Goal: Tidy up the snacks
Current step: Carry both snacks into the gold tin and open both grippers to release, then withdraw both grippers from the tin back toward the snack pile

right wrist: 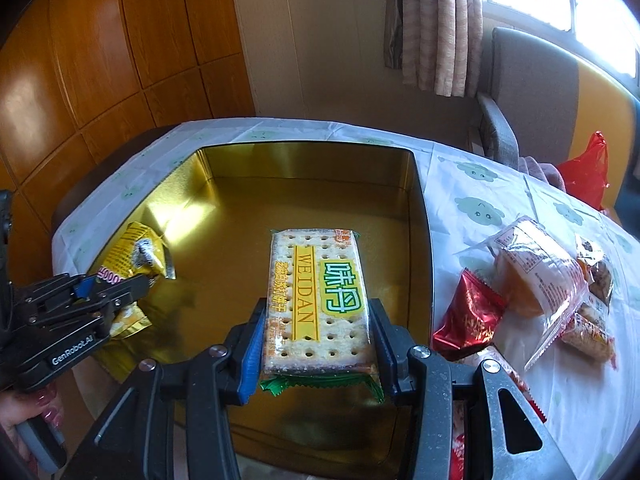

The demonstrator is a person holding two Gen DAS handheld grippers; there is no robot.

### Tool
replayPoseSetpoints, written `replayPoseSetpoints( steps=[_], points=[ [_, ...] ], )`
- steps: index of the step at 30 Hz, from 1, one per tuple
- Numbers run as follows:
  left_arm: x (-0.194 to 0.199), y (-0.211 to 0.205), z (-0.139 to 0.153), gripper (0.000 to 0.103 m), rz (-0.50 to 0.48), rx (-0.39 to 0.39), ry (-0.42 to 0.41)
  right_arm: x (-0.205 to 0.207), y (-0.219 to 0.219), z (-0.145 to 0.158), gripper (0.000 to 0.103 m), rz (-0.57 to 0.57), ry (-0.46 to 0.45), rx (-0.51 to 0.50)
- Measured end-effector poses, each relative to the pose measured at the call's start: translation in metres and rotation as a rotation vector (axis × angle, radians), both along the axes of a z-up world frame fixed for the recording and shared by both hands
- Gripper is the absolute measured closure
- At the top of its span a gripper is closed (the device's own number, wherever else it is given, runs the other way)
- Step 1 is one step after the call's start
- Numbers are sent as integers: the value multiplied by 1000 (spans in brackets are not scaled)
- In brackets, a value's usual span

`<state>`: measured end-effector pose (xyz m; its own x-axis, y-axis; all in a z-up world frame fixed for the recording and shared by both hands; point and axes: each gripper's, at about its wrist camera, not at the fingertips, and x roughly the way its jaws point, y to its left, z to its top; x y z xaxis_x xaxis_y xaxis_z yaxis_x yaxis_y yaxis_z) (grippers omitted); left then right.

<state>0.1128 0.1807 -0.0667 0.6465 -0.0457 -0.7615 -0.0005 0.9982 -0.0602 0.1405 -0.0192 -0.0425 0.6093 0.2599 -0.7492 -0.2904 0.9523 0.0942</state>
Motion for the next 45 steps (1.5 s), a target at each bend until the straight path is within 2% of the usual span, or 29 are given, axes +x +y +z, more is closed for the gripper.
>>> replayPoseSetpoints(
  steps=[10, 16, 19, 23, 29, 35, 40, 45],
  points=[
    [2, -2, 1, 74, 6, 10, -4, 21, 6, -5, 55, -17, 17, -44],
    [-1, -4, 2, 74, 7, 22, -6, 37, 11, 1, 55, -23, -13, -78],
    [-2, -4, 4, 74, 7, 22, -7, 40, 9, 6, 55, -27, -16, -61],
    [-2, -6, 4, 74, 6, 26, -7, 20, -4, 18, 54, -43, -65, 28],
    [5, -9, 7, 73, 3, 36, -9, -17, -23, 24, 47, -102, -99, 112],
    [11, -2, 30, 68, 43, 45, -93, -37, -52, 25, 43, -196, -93, 174],
    [0, 6, 46, 67, 77, -6, -141, -50, -78, 22, 39, -258, -89, 183],
    [-22, 0, 48, 67, 54, -80, -152, -60, -107, 8, 38, -318, -51, 182]
  ],
)
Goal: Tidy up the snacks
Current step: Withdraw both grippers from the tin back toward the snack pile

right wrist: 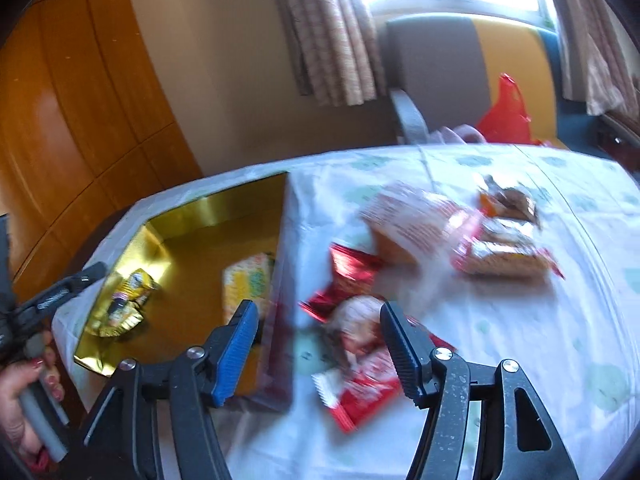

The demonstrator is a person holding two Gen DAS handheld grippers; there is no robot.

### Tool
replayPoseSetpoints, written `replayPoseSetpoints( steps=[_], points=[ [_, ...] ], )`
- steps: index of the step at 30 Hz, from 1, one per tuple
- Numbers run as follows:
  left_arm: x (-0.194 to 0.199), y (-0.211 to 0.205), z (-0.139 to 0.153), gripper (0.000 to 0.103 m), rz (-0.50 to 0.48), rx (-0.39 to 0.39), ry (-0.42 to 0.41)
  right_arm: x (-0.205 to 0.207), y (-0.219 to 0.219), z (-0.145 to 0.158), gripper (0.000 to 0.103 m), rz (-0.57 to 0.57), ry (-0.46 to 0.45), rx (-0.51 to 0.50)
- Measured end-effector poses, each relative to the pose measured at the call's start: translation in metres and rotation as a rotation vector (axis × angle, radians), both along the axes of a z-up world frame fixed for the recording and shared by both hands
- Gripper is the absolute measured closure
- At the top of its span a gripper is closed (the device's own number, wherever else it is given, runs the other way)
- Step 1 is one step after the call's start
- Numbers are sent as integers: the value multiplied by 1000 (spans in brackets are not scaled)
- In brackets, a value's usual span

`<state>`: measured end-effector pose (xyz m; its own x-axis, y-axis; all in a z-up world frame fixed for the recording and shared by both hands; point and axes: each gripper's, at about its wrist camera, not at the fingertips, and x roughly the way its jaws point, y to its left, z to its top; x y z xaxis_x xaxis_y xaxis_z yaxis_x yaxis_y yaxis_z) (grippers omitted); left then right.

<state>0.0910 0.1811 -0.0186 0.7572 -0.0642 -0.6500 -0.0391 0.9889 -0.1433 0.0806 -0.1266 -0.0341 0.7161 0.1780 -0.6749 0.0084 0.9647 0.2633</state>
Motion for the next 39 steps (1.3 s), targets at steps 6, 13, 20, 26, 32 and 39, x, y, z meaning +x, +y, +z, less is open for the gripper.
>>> replayPoseSetpoints(
  steps=[6, 13, 20, 26, 32, 39],
  points=[
    [-26, -22, -9, 61, -65, -65, 5, -14, -29, -15, 35, -42, 33, -5],
    [-64, -59, -16, 60, -149, -48, -12, -31, -49, -40, 33, -57, 95, -14],
    [-86, -86, -20, 57, -167, 41, -31, -22, -55, -44, 29, -82, 106, 13],
    [-91, -90, -22, 57, -150, 24, -10, 8, -33, -44, 25, -62, 126, -20],
    [-96, -94, -24, 57, -166, 36, -4, 20, -10, -54, 25, -18, 119, -133],
    [-95, -104, -28, 57, -183, 35, 1, 0, -29, -56, 36, 28, 88, -179]
  ],
)
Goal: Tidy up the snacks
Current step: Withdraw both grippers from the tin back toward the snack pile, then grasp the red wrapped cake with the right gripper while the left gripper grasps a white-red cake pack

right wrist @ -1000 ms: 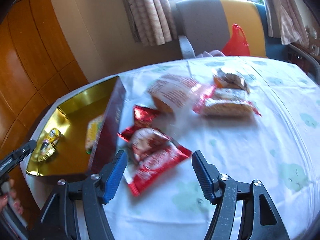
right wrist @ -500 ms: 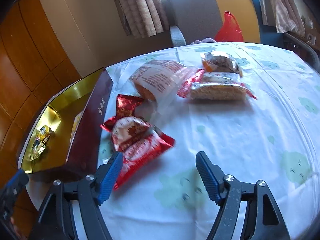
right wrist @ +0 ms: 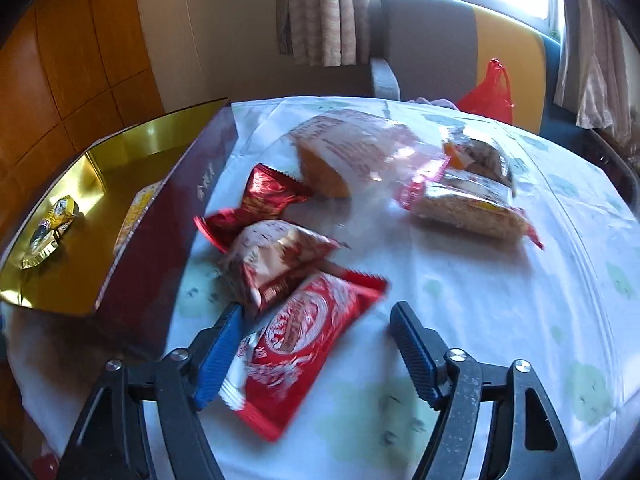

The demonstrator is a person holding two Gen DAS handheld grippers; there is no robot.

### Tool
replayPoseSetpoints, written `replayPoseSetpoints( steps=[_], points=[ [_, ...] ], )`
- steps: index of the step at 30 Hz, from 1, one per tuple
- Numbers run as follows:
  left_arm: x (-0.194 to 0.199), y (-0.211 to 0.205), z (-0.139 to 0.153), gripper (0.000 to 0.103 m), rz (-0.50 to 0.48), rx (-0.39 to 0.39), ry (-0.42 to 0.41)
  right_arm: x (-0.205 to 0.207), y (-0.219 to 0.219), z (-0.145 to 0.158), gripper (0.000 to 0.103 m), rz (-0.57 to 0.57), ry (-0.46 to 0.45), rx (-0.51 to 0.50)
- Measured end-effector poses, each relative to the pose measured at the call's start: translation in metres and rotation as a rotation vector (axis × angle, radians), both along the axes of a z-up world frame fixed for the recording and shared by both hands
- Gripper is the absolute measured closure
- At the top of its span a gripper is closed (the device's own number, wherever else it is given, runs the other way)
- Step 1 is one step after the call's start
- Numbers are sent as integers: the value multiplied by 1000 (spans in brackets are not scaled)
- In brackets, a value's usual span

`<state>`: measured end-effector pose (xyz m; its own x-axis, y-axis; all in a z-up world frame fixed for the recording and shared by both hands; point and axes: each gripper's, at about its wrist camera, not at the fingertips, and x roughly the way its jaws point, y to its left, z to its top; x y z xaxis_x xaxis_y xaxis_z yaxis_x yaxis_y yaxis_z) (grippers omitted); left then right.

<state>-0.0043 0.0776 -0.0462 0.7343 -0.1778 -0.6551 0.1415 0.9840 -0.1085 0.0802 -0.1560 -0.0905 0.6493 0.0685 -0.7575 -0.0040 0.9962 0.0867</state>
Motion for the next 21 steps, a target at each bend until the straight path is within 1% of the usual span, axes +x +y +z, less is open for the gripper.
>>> replayPoseSetpoints(
  steps=[2, 4, 6, 8, 10, 14, 18, 19, 20, 21],
  points=[
    [0, -4, 0, 57, -13, 4, -3, -6, -9, 1, 41, -2, -3, -14],
    [0, -10, 1, 57, -27, 14, -4, -11, -20, 1, 42, -18, -5, -20],
    [0, -16, 1, 57, -40, 17, -6, -14, -34, 2, 52, -36, -9, 1],
    [0, -21, 1, 57, -51, 20, -4, -15, -44, 3, 53, -44, -12, 13],
    [-1, -26, 1, 57, -64, 26, -7, -15, -52, 3, 53, -59, -12, 2],
    [-3, -34, 3, 57, -87, 41, -12, -19, -67, 4, 53, -86, -14, 18],
    [-5, -44, 2, 57, -109, 43, -5, -22, -84, 4, 52, -161, -6, 6],
    [-5, -46, 3, 57, -114, 45, -5, -23, -89, 5, 50, -179, -9, 15],
    [-6, -48, 3, 57, -120, 45, -6, -24, -94, 5, 46, -188, -16, 29],
    [-5, -51, 3, 57, -130, 45, -4, -24, -98, 6, 37, -181, -22, 50]
  ],
)
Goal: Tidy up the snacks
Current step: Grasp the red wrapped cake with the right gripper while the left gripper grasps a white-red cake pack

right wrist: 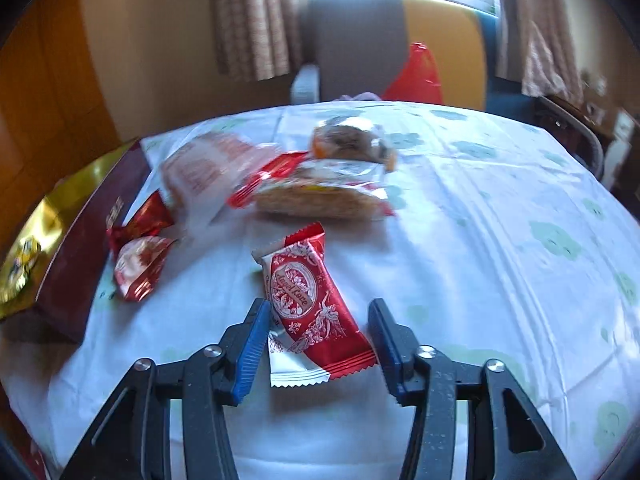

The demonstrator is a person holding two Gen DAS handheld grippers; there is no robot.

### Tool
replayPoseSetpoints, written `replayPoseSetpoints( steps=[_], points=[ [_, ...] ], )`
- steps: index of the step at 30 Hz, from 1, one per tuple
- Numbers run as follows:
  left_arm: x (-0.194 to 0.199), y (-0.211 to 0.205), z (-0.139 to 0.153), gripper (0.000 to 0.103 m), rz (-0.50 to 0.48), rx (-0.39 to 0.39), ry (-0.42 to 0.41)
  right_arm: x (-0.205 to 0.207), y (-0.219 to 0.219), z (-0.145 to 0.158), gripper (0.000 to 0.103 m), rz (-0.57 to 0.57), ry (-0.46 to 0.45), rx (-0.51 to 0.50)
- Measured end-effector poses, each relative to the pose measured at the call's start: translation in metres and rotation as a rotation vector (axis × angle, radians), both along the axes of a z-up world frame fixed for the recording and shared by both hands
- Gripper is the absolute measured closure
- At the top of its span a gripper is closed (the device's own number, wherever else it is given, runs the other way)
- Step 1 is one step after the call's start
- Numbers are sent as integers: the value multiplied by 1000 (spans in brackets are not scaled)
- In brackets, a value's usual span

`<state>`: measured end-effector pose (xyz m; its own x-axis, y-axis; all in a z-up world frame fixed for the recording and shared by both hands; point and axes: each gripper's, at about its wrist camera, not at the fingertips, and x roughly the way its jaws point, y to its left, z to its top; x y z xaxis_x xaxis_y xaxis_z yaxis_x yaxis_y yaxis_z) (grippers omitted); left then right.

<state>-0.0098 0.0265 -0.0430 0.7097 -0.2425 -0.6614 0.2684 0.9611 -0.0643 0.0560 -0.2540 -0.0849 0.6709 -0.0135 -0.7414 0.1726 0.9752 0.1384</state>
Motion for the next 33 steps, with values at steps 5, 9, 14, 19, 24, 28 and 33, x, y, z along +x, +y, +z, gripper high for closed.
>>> replayPoseSetpoints(
  steps=[5, 9, 14, 19, 24, 28, 33],
  points=[
    [2, -17, 4, 57, -43, 13, -1, 11, 0, 0, 35, 88, -12, -41],
    [8, -33, 11, 57, -81, 24, -5, 17, 5, -5, 53, 138, 9, -108],
    [19, -60, 19, 57, -149, 36, -10, 15, -16, -5, 66, 86, -2, -105],
    [39, -90, 19, 57, -211, 65, 5, 8, -38, -6, 67, 25, -32, -24],
    [67, -126, 14, 57, -292, 144, 24, 4, -38, -7, 67, 26, -48, -18],
    [100, -147, -2, 57, -286, 243, 90, 1, -44, -8, 67, 24, -64, 28],
    [131, -155, -33, 57, -239, 333, 195, 0, -48, -9, 67, 22, -82, 63]
  ],
)
